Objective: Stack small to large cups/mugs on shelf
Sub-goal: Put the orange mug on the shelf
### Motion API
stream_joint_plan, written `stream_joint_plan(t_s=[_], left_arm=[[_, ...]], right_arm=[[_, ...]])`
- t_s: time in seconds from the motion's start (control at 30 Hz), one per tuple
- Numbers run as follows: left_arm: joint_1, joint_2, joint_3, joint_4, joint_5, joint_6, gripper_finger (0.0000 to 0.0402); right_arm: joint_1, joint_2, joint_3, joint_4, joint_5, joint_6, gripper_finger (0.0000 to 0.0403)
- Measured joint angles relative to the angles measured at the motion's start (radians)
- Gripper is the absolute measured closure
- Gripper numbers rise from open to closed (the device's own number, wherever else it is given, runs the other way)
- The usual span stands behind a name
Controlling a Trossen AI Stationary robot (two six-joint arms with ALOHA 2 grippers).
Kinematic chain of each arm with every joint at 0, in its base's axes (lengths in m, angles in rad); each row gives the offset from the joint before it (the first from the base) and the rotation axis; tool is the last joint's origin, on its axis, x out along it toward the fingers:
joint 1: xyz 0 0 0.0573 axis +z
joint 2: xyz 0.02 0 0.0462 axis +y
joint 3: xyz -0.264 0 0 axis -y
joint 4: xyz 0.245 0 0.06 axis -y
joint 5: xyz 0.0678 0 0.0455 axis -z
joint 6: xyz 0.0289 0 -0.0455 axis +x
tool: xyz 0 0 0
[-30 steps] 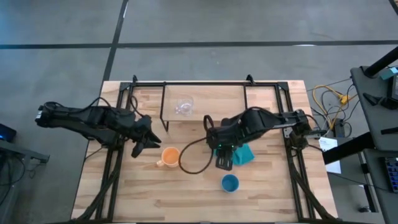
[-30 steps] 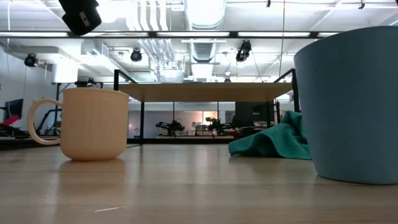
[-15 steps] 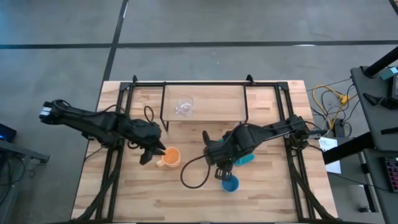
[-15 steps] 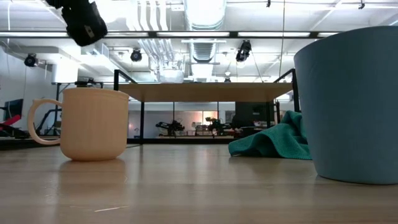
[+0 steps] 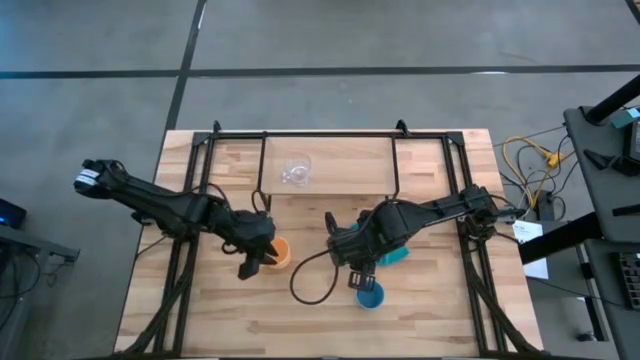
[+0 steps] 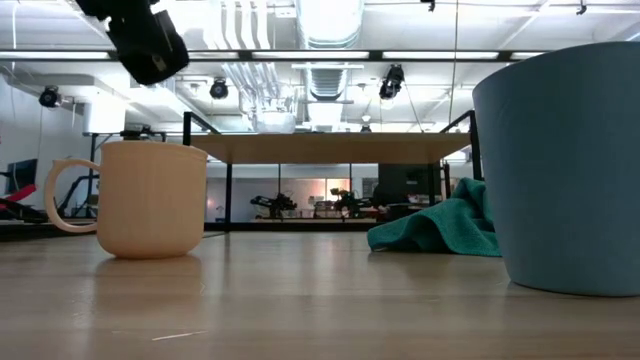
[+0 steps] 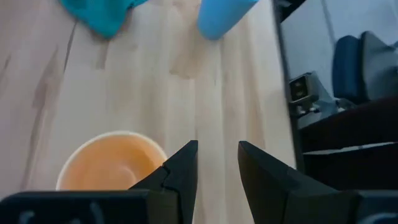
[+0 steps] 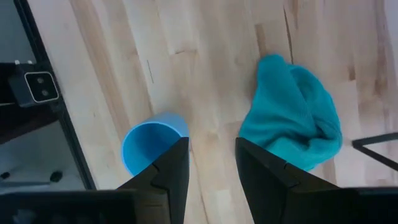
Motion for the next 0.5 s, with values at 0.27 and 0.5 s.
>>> stream_joint_plan(t_s=[0.27, 0.5], left_arm=[[0.0, 0.114, 0.005, -0.001, -0.003, -0.032, 0.0302], [-0.008, 0.191, 0.038, -0.003, -0.004, -0.033, 0.0302]], right_arm=[[0.0, 0.0, 0.0, 0.001, 0.001, -0.059, 0.0278], [0.0, 0.0, 0.0, 0.001, 0.002, -0.079, 0.0278]])
